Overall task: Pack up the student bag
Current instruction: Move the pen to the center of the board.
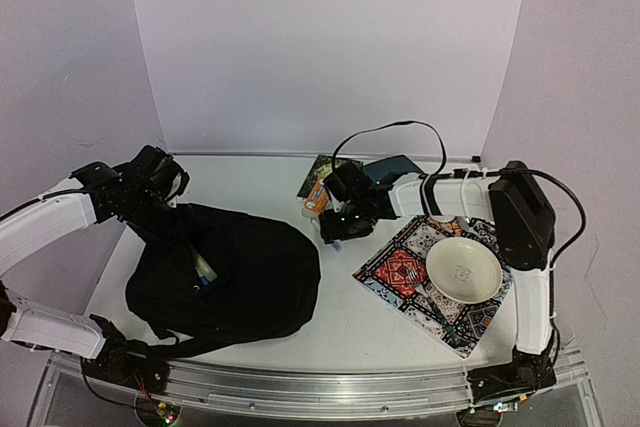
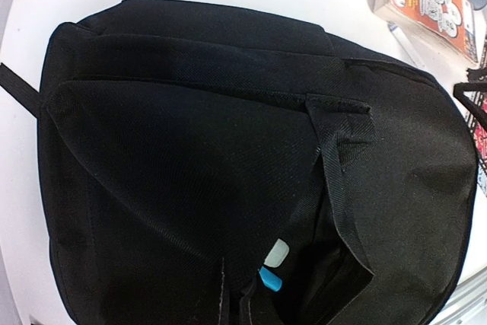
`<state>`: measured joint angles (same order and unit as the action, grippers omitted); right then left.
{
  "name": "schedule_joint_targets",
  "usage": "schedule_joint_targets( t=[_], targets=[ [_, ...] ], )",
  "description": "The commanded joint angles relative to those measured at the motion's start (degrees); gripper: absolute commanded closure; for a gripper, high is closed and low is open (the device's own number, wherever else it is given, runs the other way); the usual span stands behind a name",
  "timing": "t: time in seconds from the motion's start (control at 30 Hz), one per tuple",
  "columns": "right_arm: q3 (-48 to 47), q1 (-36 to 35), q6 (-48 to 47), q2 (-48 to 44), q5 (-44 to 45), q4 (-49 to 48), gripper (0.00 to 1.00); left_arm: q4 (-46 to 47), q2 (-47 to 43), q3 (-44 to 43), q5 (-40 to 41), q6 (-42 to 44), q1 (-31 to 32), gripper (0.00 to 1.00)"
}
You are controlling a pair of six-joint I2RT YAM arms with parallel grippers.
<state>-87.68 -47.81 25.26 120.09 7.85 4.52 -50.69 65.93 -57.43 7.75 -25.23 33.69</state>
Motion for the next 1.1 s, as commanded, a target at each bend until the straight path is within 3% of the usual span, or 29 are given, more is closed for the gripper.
schedule_joint_targets(
  t=[0.0, 0.6, 0.83, 1.07],
  targets=[
    [-6.5, 0.2, -2.5, 4.9, 3.9, 5.5, 0.47, 0.6, -1.4, -3.5, 3.0, 1.2, -0.4, 1.0],
    [-13.2, 0.6, -3.1, 13.0, 3.1, 9.8, 0.79, 1.9, -0.9, -3.3, 2.1, 1.8, -0.4, 1.0],
    [-7.4, 0.5, -0.7, 7.9, -0.2, 14.1, 0.96, 2.3, -0.8, -3.8, 2.2, 2.4, -0.4, 1.0],
    [-0.1, -2.3, 1.0, 1.1, -4.1, 20.4, 0.99, 2.6, -0.4, -4.0, 2.9, 3.1, -0.4, 1.0]
  ],
)
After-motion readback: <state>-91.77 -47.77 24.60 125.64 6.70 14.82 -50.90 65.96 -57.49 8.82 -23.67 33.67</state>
